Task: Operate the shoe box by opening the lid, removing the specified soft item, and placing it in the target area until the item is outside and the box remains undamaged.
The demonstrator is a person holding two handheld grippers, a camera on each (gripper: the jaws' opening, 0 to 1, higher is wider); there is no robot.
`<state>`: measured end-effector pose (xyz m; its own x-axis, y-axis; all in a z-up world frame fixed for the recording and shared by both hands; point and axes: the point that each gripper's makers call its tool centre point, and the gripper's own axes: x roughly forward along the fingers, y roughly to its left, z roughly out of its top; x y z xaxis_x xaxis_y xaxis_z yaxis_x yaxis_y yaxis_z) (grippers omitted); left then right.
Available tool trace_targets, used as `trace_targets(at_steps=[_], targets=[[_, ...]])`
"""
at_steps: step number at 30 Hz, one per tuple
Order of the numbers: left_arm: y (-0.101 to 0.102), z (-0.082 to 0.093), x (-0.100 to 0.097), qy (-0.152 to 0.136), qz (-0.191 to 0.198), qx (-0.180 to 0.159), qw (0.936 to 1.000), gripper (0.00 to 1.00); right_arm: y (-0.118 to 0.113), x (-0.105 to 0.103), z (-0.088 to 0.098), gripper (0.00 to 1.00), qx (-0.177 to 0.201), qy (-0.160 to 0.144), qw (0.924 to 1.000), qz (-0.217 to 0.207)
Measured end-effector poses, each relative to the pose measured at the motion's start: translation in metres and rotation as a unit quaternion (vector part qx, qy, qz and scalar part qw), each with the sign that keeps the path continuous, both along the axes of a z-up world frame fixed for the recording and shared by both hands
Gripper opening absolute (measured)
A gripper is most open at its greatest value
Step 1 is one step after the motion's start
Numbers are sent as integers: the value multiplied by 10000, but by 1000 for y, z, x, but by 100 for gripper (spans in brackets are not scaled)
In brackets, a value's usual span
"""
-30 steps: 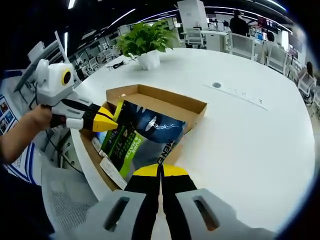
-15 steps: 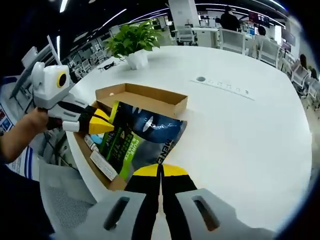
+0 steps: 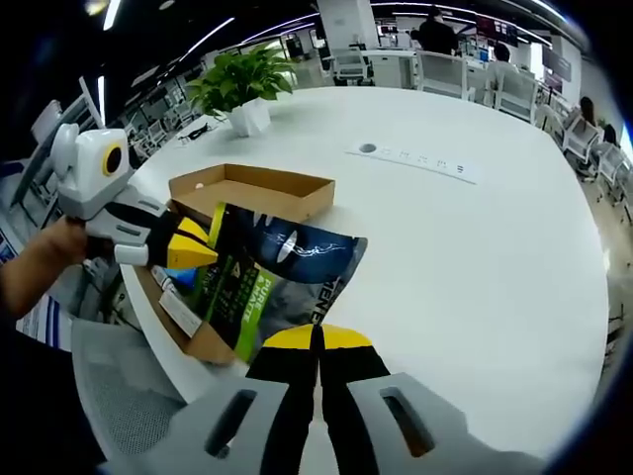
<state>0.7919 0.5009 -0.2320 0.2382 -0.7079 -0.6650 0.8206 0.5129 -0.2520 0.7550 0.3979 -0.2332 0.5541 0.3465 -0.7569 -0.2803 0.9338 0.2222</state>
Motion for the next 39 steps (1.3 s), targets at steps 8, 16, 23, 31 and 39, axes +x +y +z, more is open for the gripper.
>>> trace_targets(at_steps=[8, 16, 23, 31, 39], targets=[[-23, -6, -5, 49, -196, 80, 9998, 0, -22, -4, -5, 0, -41, 74, 9998, -168], [-39, -17, -3, 104, -374, 233, 9990, 0, -38, -5, -17, 0, -95, 181, 9993, -315], [-52, -32, 1, 262, -408, 367, 9982, 0, -50, -2, -35, 0, -201, 327, 9986, -366], [-61, -48, 3, 383, -411, 516, 9971, 0, -61, 3, -51, 0, -256, 451, 9978, -407], [-65, -64, 6, 403, -479, 693, 9956, 0, -62, 3, -68, 0, -238, 562, 9972, -424]])
